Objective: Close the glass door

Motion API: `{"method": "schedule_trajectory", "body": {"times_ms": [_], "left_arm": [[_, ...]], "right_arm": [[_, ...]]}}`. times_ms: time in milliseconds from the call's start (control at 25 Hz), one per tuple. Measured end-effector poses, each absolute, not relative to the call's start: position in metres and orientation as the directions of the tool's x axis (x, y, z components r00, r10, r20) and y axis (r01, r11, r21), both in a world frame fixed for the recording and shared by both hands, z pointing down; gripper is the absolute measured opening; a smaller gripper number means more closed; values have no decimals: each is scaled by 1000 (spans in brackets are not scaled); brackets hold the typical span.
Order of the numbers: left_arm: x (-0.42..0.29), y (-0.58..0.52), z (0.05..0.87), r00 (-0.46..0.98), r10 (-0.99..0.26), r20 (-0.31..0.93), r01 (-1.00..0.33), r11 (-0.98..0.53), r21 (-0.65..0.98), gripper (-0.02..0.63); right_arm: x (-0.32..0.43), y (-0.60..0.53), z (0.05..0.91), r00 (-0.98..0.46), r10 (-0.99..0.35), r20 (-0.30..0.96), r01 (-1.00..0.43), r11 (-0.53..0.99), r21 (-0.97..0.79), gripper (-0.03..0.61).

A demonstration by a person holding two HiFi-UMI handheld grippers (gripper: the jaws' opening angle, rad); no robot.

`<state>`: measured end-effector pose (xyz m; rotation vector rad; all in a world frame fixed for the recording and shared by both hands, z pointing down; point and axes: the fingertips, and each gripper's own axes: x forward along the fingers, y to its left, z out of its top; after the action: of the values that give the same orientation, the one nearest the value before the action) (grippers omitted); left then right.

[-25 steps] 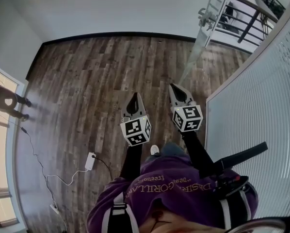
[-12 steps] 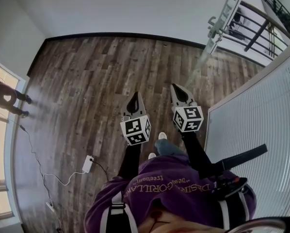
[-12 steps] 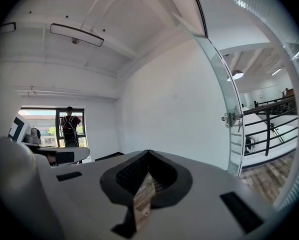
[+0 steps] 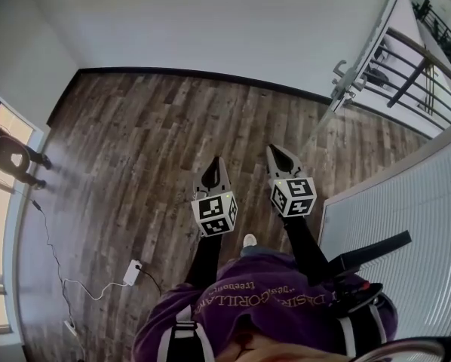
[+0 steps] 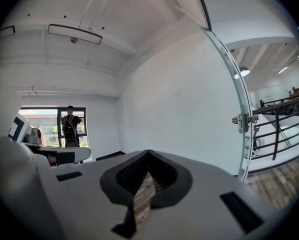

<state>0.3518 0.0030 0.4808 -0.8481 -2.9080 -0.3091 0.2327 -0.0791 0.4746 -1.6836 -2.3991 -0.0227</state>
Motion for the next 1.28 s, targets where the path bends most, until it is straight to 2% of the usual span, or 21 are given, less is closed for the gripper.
{"method": "schedule_trajectory", "body": {"times_ms": [520,1280], "left_arm": [[324,49,485,-821,551,150,571,801,180,2],[260,221,455,-893,445,70,450,876,171,2]], "right_arm": [[202,-29,480,-291,936,196,944,314,-98,-9],[143,122,447,-439,891,118,891,448,-68,-9]]}}
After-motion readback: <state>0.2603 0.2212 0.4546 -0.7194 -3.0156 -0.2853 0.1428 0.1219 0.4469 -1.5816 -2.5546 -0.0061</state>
